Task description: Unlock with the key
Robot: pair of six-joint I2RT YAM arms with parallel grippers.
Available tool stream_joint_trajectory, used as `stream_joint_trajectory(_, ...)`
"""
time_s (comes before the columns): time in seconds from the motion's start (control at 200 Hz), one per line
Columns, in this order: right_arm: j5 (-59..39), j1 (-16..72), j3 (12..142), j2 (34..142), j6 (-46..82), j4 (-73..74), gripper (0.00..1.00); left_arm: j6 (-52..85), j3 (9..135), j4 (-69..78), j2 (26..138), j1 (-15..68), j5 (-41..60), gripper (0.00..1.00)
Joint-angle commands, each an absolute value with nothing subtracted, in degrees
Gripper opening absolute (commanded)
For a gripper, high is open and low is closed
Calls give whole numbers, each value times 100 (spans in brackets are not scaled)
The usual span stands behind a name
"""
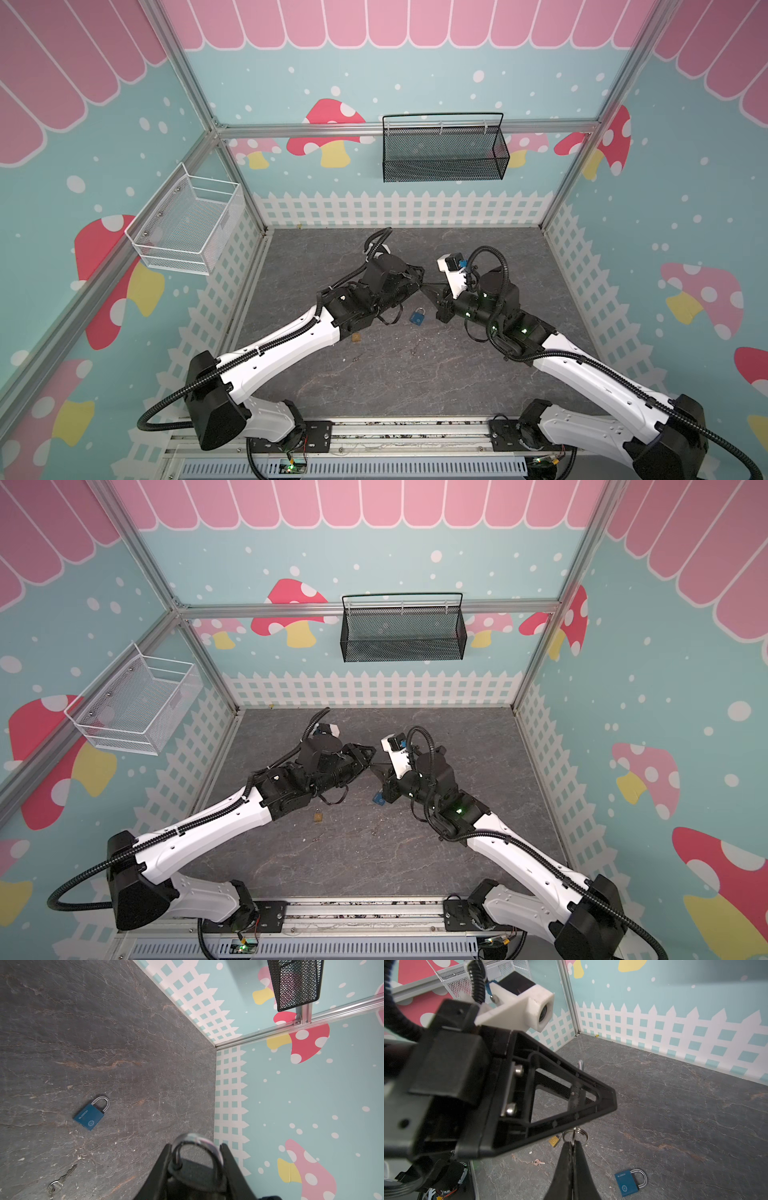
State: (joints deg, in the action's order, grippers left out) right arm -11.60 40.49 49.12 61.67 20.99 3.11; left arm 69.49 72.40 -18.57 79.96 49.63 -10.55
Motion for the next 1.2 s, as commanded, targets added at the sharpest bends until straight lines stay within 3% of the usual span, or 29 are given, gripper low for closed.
stream_joint_trajectory(0.0,-1121,4034,4808,6171,1919,709,0,7206,7567,-1824,7939,5327,-387,0)
stream_joint_trajectory(0.63,-1061,4035,4781,5956,1749,1505,0,7564,7682,-1769,8159,5928,620,0)
stream_joint_trajectory(0.94,-1851,4026,4670,5950,2516,1727,0,7509,7401,-1464,7838,5795,189,0)
stream_joint_trajectory(1.196,-2479,4017,4303,5991,4102,2470,0,7575,7173,-756,7677,5757,29,0)
